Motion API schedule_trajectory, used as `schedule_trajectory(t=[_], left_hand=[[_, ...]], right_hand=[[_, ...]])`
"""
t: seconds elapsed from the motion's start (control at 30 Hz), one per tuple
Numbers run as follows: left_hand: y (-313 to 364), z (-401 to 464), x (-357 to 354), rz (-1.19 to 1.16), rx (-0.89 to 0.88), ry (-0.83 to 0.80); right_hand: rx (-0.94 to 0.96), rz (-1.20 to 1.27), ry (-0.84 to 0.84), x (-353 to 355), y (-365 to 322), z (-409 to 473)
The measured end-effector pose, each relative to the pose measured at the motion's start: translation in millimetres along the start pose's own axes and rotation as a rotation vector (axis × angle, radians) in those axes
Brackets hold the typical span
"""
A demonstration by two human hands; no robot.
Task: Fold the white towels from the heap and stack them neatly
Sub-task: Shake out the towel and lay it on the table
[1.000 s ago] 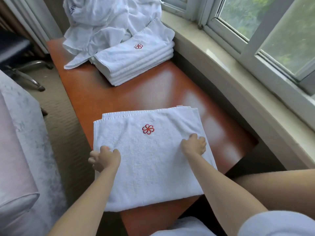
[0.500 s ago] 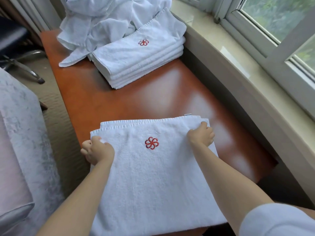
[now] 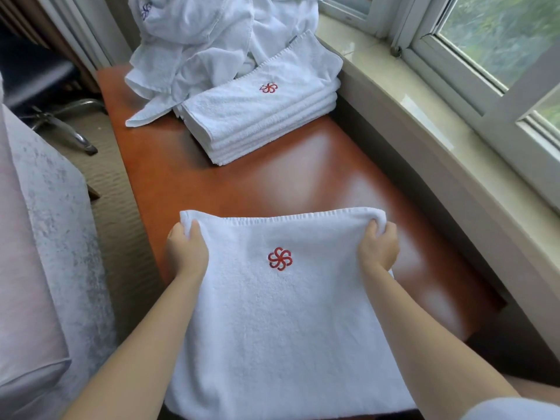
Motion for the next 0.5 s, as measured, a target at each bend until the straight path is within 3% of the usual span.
schedule_trajectory(t=[0.1, 0.23, 0.3, 0.37, 0.5], left_hand=[[-1, 13, -8, 0.03, -0.011, -0.093], [-4, 28, -18, 0.366, 0.021, -0.201], [-1, 33, -23, 0.423, 0.055, -0.193], [5, 38, -30, 0.304, 0.112, -0.244], [19, 44, -32, -0.141, 0.438, -0.443]], right_hand=[[-0.014, -0.019, 0.132, 4, -2, 12], [-0.187, -0.28, -0.05, -3, 5, 29], [-0.276, -0.309, -0.08, -5, 6, 36], [-0.345, -0.245, -0.115, -7, 2, 42], [-0.336, -0.088, -0.297, -8, -7, 52]])
Point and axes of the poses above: each hand's wrist, its own z-axis towards the middle knuckle, its own x-axis out of the back of the hand, y = z × x, the point moved 1 cm from there along z, towards the middle knuckle, and after that the axes turned 3 degrees about z, right-handed, at the moved point
